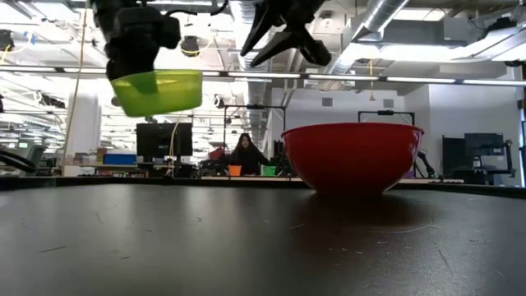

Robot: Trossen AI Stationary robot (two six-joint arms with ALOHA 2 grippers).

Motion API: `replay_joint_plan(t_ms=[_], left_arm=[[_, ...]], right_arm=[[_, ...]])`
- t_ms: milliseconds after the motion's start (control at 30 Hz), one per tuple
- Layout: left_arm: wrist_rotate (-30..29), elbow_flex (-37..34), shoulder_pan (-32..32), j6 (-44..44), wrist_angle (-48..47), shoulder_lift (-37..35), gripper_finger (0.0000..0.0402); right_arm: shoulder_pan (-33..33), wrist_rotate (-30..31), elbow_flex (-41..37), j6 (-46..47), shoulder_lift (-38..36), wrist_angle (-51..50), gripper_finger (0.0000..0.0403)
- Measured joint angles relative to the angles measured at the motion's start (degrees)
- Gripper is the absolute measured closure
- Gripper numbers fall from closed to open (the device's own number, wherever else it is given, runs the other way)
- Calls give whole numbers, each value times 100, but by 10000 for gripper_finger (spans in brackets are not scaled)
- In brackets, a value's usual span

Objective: Nest bowls inside each other by size order
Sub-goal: Stack the green transparent bowl on top of the orange patterned bowl

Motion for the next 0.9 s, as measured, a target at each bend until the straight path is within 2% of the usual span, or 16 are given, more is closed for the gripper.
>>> replay_joint_plan(t_ms=[233, 400, 533, 733, 900], left_arm=[[329, 619, 515, 468, -203, 475, 401], [287, 869, 635, 726, -183, 960, 402], [111, 1041, 727, 775, -91, 1329, 401], [46, 1286, 793, 941, 218, 1418, 401], [25, 1481, 804, 1040, 514, 1405, 401]], right_arm=[[-154, 4, -7, -63, 14, -27, 300], [-250, 6, -7, -112, 12, 338, 300], [-284, 70, -7, -235, 14, 198, 300], [-282, 396, -7, -249, 14, -308, 301], [-299, 480, -7, -251, 12, -271, 301]])
